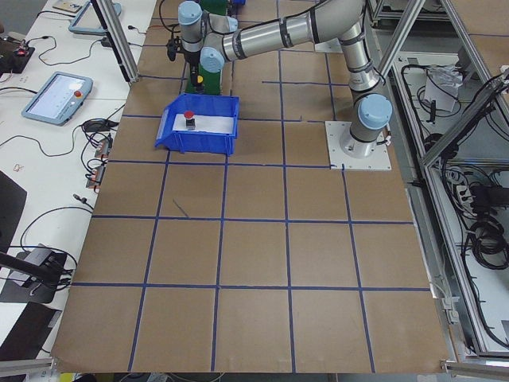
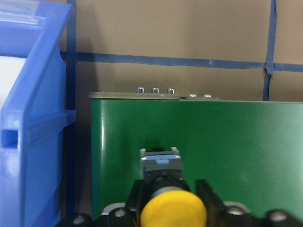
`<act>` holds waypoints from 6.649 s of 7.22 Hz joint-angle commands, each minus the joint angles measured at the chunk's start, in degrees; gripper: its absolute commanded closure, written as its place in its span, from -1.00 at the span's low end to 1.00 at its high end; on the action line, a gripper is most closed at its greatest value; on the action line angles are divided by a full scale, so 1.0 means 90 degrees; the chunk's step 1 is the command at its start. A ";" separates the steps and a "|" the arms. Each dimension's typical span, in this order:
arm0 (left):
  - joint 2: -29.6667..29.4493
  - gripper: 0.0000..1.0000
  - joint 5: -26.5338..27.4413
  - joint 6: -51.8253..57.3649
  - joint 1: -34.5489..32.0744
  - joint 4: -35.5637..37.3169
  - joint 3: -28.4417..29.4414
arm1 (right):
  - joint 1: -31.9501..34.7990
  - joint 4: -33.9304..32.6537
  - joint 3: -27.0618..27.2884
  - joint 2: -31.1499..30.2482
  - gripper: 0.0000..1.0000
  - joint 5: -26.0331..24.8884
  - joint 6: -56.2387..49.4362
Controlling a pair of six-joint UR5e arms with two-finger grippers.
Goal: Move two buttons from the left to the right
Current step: 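Move the left gripper back into the bin over the red button, then grasp the red button with the left gripper and lift it, then place the red button on the green belt behind the yellow one, then raise the left gripper and withdraw it above the bin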
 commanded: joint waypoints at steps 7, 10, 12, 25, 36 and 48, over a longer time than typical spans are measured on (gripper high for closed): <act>-0.0013 -1.00 0.0924 0.1482 0.1029 -0.0794 0.0385 | -0.0022 0.0010 -0.0010 0.0005 -1.00 -0.0010 0.0000; -0.0374 -1.00 0.0817 0.1292 0.1480 -0.0716 0.0023 | -0.0032 0.0010 0.0000 0.0005 -1.00 -0.0039 0.0000; -0.0473 -0.97 0.0788 0.1250 0.1480 -0.0706 -0.0124 | -0.0032 0.0010 -0.0010 -0.0005 -1.00 -0.0039 0.0000; -0.0133 0.35 0.0475 0.1269 0.1480 -0.0663 -0.0057 | -0.0003 0.0010 -0.0010 -0.0005 -1.00 0.0000 0.0010; -0.0248 0.36 0.0290 0.0341 -0.0004 -0.0716 0.0257 | -0.0032 0.0020 0.0000 0.0015 -1.00 -0.0010 0.0000; 0.1136 -1.00 0.0801 0.0545 0.0151 -0.1395 -0.0144 | -0.0032 0.0010 0.0000 0.0044 -1.00 -0.0010 0.0010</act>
